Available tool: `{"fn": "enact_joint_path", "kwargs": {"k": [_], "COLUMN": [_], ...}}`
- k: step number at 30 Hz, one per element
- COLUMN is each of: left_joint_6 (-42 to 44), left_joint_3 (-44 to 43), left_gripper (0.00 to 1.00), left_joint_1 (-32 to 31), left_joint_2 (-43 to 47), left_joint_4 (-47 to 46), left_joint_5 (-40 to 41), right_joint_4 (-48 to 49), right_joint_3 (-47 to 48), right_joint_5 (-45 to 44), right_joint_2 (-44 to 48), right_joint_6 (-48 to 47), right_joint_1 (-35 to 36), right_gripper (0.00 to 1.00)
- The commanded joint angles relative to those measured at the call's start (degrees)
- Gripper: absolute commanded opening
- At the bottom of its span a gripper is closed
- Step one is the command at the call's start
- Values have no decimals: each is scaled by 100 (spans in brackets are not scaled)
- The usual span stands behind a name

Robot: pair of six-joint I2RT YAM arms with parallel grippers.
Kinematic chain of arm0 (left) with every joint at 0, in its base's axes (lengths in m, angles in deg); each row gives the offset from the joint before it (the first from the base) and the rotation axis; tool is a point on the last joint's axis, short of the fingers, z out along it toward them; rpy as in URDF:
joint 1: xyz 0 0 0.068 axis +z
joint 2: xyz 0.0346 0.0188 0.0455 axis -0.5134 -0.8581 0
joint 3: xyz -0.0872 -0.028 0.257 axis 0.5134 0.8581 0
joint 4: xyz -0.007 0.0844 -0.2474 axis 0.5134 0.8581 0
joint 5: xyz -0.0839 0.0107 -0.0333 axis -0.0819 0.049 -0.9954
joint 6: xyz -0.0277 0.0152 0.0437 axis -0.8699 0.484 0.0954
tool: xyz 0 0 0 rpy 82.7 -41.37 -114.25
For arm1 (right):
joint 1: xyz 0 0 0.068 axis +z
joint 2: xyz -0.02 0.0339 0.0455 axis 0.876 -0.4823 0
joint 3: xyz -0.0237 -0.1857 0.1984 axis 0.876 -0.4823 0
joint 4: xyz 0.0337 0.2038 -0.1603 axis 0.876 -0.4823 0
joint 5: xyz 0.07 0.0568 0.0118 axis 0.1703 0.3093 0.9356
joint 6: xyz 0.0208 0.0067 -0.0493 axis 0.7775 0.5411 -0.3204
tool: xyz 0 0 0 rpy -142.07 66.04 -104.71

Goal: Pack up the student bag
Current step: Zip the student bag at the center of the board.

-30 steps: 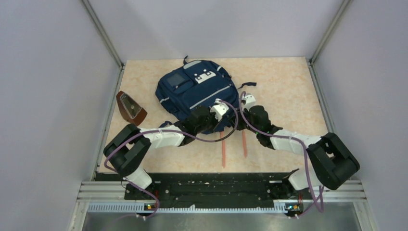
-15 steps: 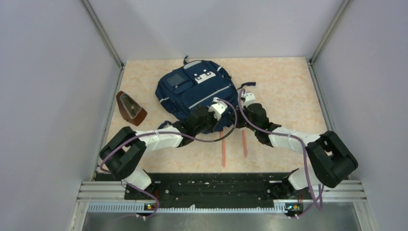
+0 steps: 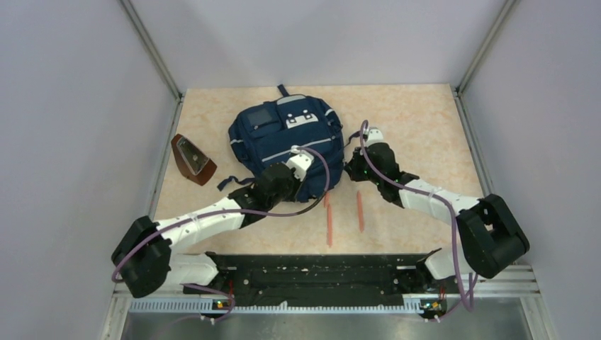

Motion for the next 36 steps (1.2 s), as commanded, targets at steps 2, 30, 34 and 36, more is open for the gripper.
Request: {"fn": "enact_joint_path", "kwargs": {"k": [2,30,34,36], "left_joint_6": [-228,-336,-276,-201], "left_joint_3": [202,-406,-725,-898], "left_gripper": [0,83,83,83], "left_joint_1": [115,162,-64,-267], "left_joint_2": [1063,1601,839,465], "left_joint_4": [400,1093,974,962], "left_joint_5": [1041,-1585,-1438,-1083], "right_joint_4": [-368,-725,-645,-613], "right_joint_3": [336,319,225,162], "right_joint_5": [-606,1068,1027,982], "right_joint_2": [-83,741,753,773], "right_joint_6": [16,-428,-419,-415], "right_joint_1": [-314,362,371,371], "right_gripper": [0,0,0,0]}}
